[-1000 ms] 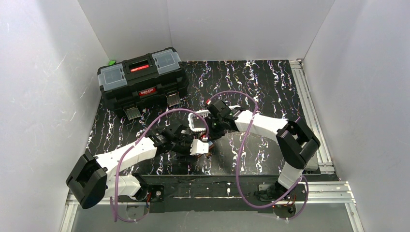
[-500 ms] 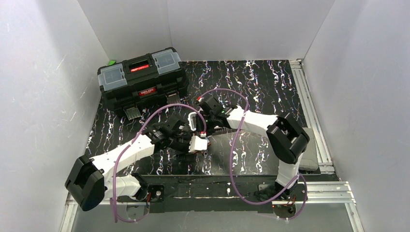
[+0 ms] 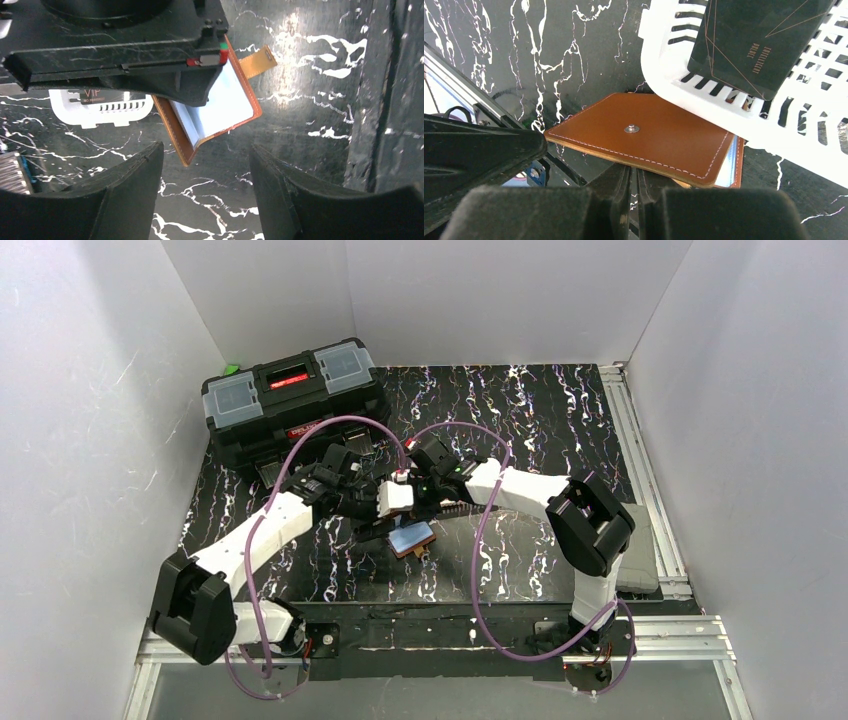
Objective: Put the credit cards into the card holder
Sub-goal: Open the card holder at the center of the board.
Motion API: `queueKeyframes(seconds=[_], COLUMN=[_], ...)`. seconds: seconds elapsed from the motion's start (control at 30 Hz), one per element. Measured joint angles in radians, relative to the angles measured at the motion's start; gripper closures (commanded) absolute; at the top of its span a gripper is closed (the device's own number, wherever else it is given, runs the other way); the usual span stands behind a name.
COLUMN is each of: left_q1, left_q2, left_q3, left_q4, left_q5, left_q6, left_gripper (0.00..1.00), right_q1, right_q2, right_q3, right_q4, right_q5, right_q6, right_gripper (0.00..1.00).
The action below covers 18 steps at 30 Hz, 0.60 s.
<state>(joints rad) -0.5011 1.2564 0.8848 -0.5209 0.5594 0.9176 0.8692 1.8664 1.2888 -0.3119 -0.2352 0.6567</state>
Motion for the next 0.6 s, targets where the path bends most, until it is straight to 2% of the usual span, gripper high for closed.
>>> queueKeyframes(seconds=[0.17,0.3,0.4,0.53,0.6], left_q1=[0.000,0.000,0.000,0.000,0.000], left_q2=[0.023,0.060,0.100,0.141,0.158], left_q3=[-0.016,-0.028,-0.034,-0.040,-0.040], left_q4=[0.070,0.118,0.171,0.211,0.227], left_q5=[0.011,0.005,-0.022,-0.067,-0.086], left_q6=[-0.137,-0.232,-0.283,-0.328,-0.351], left_gripper=[0.37,0.45,0.62,0.92,1.00], right_q1=[0.000,0.000,0.000,0.000,0.000], right_q2=[0.000,0.000,0.000,-0.002,-0.008], right_q3=[0.000,0.000,0.000,-0.001,-0.006], right_q4=[0.000,0.000,0.000,0.001,0.002], right_q5=[0.001,0.000,0.001,0.000,0.000], right_q6=[-0.003,-0.003,-0.003,-0.003,-0.003], right_gripper=[0.87,0.87,0.87,0.87,0.87])
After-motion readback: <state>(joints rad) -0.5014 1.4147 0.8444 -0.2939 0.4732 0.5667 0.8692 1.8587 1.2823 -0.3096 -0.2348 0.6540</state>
